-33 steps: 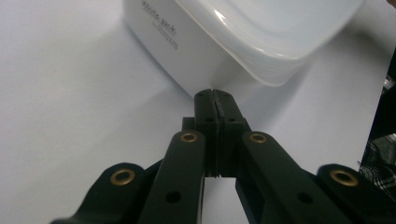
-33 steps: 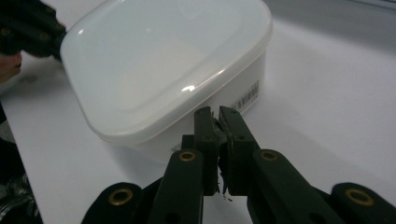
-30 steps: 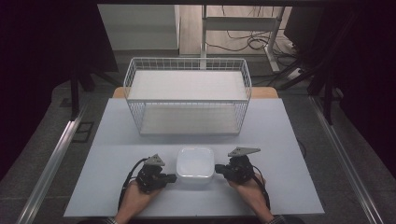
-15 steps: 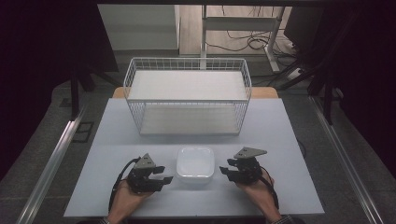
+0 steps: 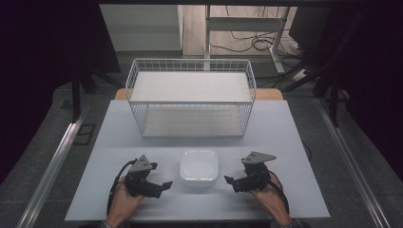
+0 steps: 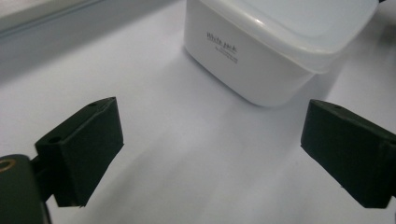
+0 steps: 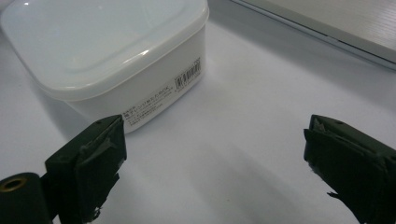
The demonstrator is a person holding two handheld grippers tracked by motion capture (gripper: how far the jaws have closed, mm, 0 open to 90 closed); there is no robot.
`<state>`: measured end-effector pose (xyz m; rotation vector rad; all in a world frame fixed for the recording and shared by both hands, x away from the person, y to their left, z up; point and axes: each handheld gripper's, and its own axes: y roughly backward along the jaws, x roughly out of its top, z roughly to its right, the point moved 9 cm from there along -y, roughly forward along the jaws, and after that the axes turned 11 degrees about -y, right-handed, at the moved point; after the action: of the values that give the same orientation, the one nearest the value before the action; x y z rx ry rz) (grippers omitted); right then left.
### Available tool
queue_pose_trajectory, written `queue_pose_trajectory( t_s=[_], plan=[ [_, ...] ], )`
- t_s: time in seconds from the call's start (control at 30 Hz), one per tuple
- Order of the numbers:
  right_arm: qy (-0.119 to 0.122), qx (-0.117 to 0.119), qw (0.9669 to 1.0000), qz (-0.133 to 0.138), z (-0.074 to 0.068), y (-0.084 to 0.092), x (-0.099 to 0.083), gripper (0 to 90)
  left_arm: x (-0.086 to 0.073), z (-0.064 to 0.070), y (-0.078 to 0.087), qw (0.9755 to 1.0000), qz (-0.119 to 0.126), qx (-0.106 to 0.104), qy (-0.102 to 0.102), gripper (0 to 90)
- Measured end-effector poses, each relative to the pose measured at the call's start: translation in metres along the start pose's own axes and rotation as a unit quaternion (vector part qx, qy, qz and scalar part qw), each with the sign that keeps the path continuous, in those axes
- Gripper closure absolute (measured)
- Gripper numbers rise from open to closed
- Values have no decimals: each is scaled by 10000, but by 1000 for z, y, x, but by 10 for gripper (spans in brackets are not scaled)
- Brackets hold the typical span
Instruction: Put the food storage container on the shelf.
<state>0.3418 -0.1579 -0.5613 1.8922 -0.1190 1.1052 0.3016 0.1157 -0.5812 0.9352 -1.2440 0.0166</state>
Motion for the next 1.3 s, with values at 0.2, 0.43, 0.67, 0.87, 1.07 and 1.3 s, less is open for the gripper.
queue_pose_trajectory(
  t_s=[0.2,0.43,0.67,0.87,1.07,1.3],
  plan=[
    [-32,-39,10000,63,1,1,2,52,1,-2,1,10000,-20,1,35,45],
    [9,51,9999,159,-8,2,10,51,13,0,1,9999,-16,-134,78,58],
    [47,224,9996,166,-21,-3,18,37,26,0,-3,9997,-78,-217,117,45],
    [89,224,9997,101,-33,-10,27,10,47,-5,-10,9978,114,-496,427,63],
    [-82,207,9996,-155,-40,-19,36,65,65,-2,-27,9967,68,-714,387,104],
    [-372,402,9980,-316,-45,-37,45,143,69,1,-49,9962,-134,-766,380,137]
  ],
)
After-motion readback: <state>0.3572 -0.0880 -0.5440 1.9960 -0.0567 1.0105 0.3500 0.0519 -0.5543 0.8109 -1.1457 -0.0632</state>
